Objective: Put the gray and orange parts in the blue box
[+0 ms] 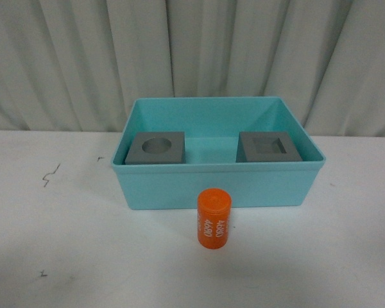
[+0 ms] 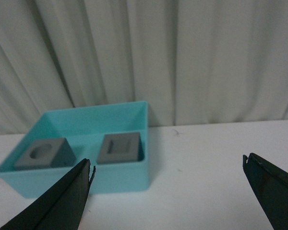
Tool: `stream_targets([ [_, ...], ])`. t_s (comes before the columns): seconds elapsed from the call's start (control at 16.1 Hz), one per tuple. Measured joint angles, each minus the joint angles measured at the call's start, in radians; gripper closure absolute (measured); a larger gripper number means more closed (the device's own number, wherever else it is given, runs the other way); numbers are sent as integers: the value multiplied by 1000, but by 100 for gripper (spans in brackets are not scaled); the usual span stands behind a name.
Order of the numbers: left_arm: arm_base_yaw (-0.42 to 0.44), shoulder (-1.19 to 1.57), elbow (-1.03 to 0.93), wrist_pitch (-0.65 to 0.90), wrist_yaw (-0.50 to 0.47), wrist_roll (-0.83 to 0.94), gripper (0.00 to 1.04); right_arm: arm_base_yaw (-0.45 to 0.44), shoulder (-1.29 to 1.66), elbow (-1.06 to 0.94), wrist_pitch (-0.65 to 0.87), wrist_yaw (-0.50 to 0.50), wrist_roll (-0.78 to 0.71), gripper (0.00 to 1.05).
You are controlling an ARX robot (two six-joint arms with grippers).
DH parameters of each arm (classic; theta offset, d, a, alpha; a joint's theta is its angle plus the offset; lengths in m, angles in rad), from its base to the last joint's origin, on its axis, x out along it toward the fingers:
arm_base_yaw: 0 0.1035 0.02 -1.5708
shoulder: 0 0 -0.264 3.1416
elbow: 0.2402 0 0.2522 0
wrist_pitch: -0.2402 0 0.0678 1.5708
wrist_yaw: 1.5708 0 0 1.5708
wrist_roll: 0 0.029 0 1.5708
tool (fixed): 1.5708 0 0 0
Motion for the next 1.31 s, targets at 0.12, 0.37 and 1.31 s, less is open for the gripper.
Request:
stream_targets([
  [0.12,0,0,0,0,0,0,7,84,416,248,57,-36,69,6],
  [0.37,0,0,0,0,0,0,7,249,919,686,-246,-55,100,6],
  [1.31,0,0,0,0,0,0,7,351,1366,966,-520,-143,70,6],
])
